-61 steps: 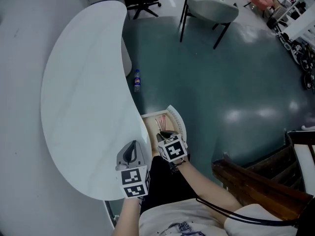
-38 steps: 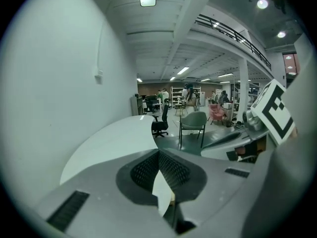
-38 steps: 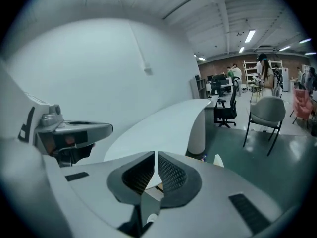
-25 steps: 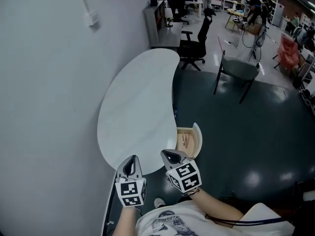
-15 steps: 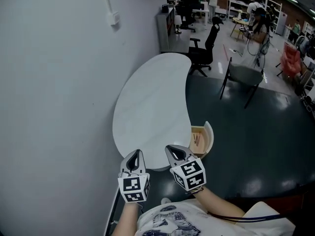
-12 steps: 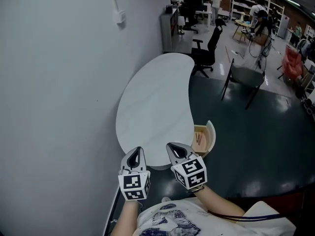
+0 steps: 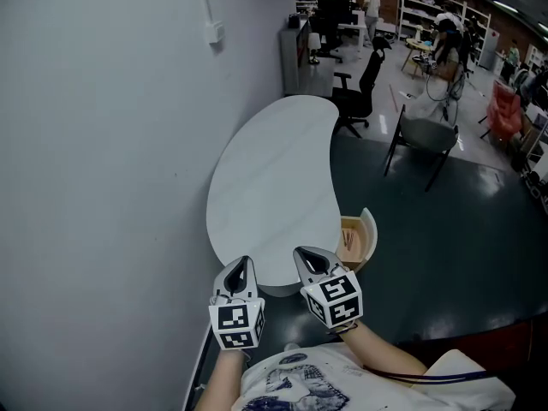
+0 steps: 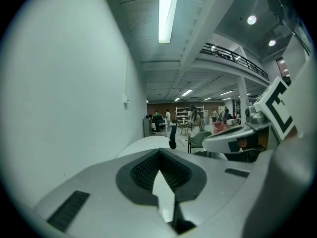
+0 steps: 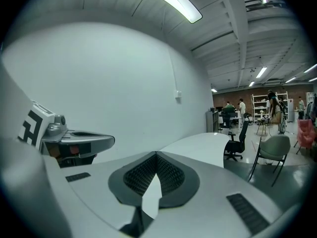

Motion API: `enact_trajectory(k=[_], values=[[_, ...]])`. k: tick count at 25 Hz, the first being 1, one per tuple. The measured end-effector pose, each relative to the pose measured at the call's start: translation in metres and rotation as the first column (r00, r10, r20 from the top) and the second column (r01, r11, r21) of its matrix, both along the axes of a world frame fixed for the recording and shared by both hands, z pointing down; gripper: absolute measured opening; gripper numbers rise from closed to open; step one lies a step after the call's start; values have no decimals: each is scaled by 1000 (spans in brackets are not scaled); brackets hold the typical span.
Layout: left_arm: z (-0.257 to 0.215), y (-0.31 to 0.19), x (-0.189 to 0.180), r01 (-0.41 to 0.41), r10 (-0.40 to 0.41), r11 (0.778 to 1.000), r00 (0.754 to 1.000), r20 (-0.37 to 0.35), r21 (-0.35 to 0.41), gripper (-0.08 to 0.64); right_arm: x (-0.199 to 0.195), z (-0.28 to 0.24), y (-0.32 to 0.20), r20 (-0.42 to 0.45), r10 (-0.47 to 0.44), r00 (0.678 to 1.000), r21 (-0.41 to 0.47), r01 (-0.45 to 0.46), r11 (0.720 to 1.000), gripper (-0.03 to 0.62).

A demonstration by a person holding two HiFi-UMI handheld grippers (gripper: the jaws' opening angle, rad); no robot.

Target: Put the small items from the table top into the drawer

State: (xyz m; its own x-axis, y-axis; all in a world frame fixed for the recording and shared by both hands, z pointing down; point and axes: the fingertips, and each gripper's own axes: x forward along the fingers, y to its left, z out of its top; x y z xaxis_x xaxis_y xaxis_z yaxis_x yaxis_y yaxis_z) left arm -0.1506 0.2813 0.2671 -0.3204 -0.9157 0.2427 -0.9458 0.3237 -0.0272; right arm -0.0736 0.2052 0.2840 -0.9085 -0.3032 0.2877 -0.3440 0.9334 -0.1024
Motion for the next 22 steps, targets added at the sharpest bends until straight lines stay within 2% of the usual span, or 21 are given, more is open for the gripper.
enact_trajectory(k=[22], values=[[7, -2, 6, -27, 27, 1000, 999, -17, 2, 34, 7, 4, 1, -6, 31, 999, -2, -31, 1000, 21]])
